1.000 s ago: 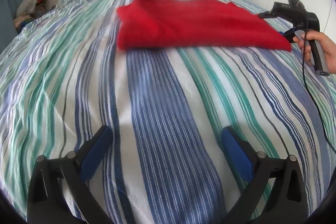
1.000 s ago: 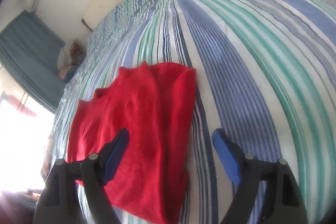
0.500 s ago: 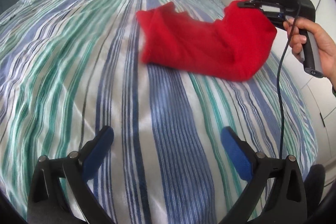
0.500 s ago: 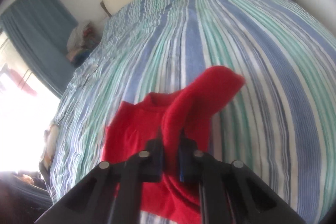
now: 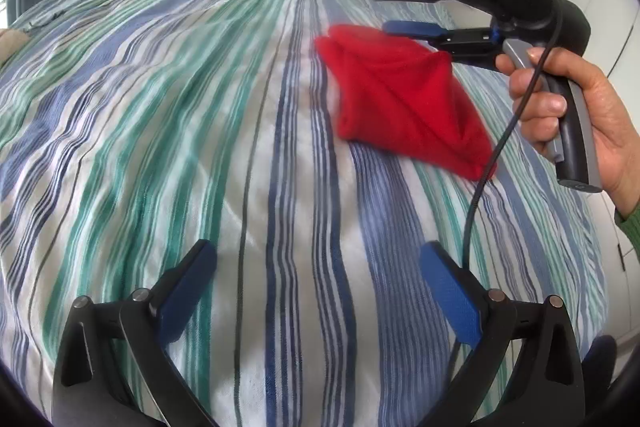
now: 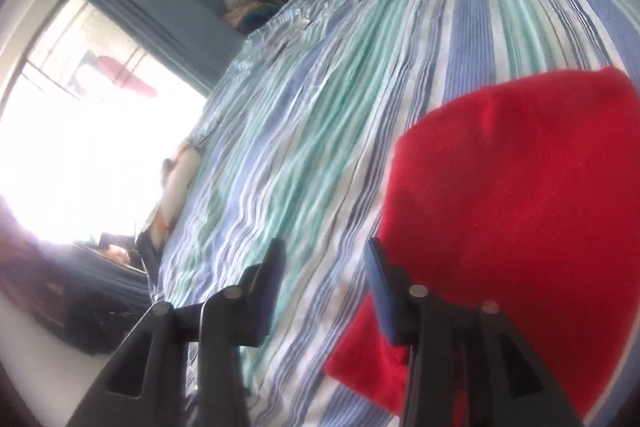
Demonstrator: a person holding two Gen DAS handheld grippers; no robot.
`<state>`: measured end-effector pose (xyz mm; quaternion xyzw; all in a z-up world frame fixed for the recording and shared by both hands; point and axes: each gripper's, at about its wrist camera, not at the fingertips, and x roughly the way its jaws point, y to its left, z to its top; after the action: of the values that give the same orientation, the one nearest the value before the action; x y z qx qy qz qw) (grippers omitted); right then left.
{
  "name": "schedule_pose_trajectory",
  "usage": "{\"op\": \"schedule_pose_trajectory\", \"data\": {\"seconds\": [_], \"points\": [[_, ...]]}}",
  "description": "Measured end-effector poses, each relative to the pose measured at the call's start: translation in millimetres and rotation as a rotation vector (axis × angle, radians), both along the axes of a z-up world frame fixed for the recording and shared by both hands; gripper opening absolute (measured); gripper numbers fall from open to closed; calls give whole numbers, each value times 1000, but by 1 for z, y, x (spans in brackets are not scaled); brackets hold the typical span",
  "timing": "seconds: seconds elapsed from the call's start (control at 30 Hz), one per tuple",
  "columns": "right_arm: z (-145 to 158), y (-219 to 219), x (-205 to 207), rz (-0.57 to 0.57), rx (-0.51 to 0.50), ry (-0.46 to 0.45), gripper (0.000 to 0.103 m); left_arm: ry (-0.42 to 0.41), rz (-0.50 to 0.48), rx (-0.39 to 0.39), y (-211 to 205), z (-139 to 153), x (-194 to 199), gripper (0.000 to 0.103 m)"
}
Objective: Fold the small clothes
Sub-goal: 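Grasp one side of the folded sweater with the right gripper and fold it over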
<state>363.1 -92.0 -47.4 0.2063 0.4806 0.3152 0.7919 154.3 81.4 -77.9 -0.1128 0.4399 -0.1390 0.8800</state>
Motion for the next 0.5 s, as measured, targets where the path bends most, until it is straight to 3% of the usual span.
{"op": "schedule_pose_trajectory", "data": {"seconds": [0.07,0.13,0.23,0.33,0.43,0.5], "points": [[16,-16,-10,11,12,-53,44,-7,-10,-63,4,6,-3,101],[29,-41,-19,-24,-46,-111,45,-26,-18,-116,8,15,-9,101],[31,-61,-27,-74,-278,-150,45,-57,-2,-130,12,23,-14,101],[13,-47,-36,-2,-417,-172,43,-68,26,-130,14,22,-11,101],[-8,-10,-48,63,-439,-243,37,-78,42,-103,14,19,-7,101],[-33,21,-53,133,-462,-239,29,-97,49,-64,11,19,-7,101]]}}
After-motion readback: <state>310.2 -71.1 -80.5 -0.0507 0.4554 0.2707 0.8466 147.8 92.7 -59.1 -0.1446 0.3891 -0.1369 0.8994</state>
